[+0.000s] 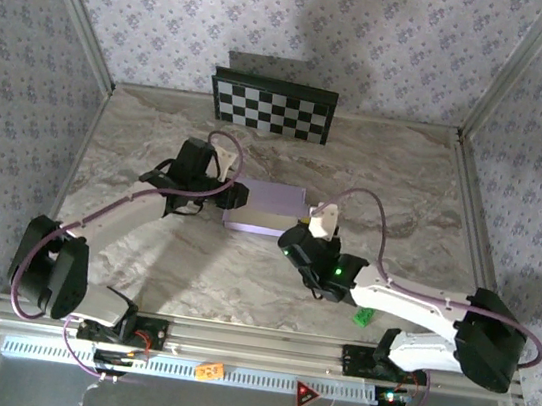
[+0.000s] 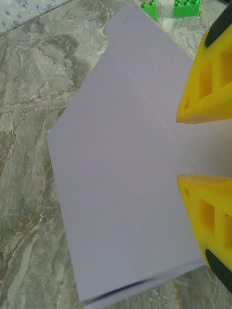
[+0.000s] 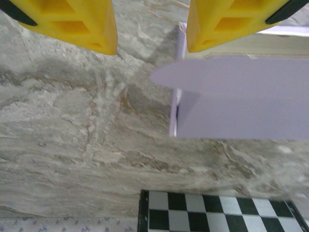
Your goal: Fold the paper box
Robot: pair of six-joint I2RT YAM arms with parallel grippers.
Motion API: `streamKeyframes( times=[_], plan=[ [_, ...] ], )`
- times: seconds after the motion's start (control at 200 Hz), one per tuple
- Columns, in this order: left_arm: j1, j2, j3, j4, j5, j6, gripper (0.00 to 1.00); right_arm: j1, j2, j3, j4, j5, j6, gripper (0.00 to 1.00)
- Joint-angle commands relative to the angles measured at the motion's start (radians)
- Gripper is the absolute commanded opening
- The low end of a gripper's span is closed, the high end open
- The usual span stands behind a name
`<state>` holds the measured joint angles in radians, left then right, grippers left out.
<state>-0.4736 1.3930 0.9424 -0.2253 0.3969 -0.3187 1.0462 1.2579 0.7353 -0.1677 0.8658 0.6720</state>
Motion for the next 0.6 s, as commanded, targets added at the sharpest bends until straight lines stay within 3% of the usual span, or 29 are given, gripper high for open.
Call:
streamKeyframes(
  times=[0.0,0.205,0.35,0.52,0.595],
  plan=[
    [0.019,-0.039,-0.003,-0.038,0.012,-0.010,0.34,-0.049,-0.011,0.092,-0.095,-0.134,-0.073,0.43],
    [0.031,-0.040,0.007,-0.056,0.026,-0.010,0.33,-0.161,0.064,0.251,-0.180,-0.351,-0.133,0.43],
    [0.038,-0.022,0.009,-0.071,0.020,-0.009,0.31,-0.263,0.131,0.336,-0.205,-0.609,-0.167,0.41],
    [0.049,0.020,0.020,-0.068,0.052,-0.007,0.29,-0.382,0.218,0.379,-0.221,-0.847,-0.123,0.32],
    [0.049,0.042,0.029,-0.069,0.069,-0.003,0.27,-0.411,0.256,0.385,-0.213,-0.894,-0.135,0.30]
  ],
)
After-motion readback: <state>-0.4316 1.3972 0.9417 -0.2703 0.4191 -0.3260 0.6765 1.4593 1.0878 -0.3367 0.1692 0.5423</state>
